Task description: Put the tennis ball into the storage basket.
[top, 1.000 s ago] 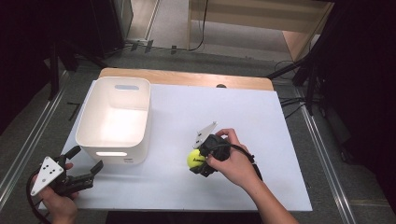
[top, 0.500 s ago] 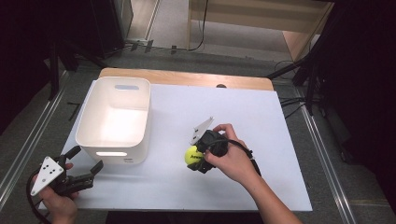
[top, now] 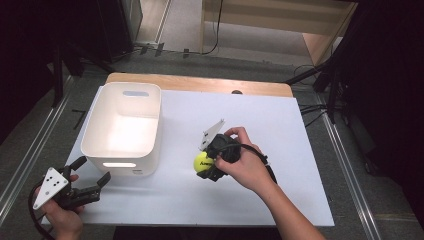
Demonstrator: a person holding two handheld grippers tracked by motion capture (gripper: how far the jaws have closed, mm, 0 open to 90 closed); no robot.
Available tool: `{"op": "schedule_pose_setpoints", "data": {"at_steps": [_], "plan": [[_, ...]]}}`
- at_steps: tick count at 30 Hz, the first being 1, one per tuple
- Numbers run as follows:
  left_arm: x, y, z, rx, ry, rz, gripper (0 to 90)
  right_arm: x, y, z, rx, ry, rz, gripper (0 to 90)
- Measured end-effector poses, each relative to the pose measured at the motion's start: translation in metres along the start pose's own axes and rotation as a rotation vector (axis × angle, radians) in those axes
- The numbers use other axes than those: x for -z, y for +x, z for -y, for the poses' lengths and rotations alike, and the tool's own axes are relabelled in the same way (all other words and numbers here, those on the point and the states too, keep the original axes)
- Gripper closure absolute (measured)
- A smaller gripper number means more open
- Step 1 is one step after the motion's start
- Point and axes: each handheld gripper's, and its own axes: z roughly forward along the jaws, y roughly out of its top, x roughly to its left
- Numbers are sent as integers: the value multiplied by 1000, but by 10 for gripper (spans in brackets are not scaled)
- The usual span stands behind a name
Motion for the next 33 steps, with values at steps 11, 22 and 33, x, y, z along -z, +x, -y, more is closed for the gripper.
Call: {"op": "schedule_pose_setpoints", "data": {"at_steps": [11, 22, 33], "plan": [[0, 0, 0, 8, -8, 1, 72, 3, -3, -13, 19, 4, -10, 238], [0, 0, 0, 8, -8, 3, 72, 5, -4, -25, 42, 1, -22, 238], [0, 1, 0, 8, -9, 4, 72, 7, -5, -37, 49, 7, -22, 238]]}}
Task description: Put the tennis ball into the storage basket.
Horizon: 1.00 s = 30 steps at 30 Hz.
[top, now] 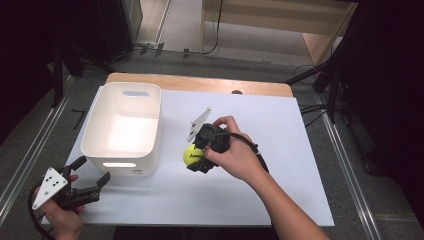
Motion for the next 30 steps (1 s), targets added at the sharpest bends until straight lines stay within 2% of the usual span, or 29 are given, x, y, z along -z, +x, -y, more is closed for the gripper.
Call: {"op": "schedule_pose_setpoints", "data": {"at_steps": [21, 30], "plan": [[0, 0, 0, 4, -4, 5, 72, 4, -5, -32, 38, -1, 0, 238], [-1, -1, 0, -14, 6, 8, 72, 5, -7, -45, 47, -2, -3, 238]]}}
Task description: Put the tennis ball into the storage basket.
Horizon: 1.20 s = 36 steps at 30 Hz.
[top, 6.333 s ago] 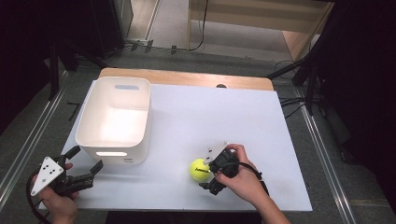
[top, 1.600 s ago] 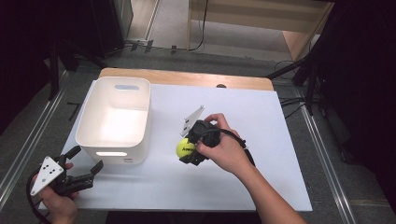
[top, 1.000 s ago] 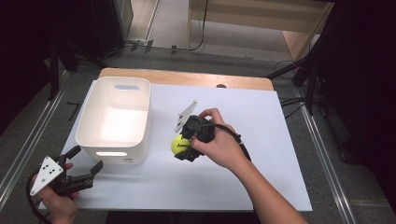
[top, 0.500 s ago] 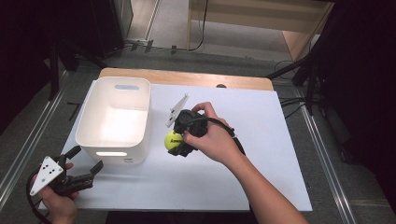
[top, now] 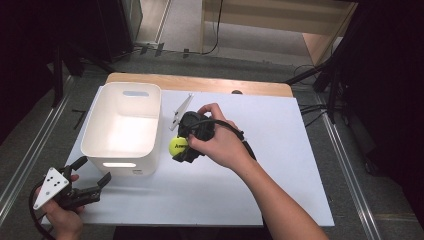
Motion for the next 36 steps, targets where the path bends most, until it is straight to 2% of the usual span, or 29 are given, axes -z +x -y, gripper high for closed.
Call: {"op": "schedule_pose_setpoints", "data": {"at_steps": [36], "plan": [[0, 1, 0, 12, -12, 13, 72, -11, -9, -44, 41, 13, -11, 238]]}}
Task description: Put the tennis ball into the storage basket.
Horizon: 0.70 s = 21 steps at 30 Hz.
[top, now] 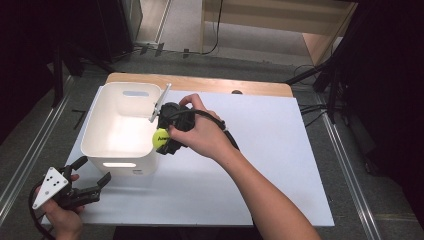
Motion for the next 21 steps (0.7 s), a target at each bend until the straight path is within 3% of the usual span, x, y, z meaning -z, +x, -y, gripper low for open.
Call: {"op": "schedule_pose_setpoints", "data": {"at_steps": [21], "plan": [[0, 1, 0, 3, 2, 4, 72, -3, 1, -30, 29, -14, -7, 238]]}}
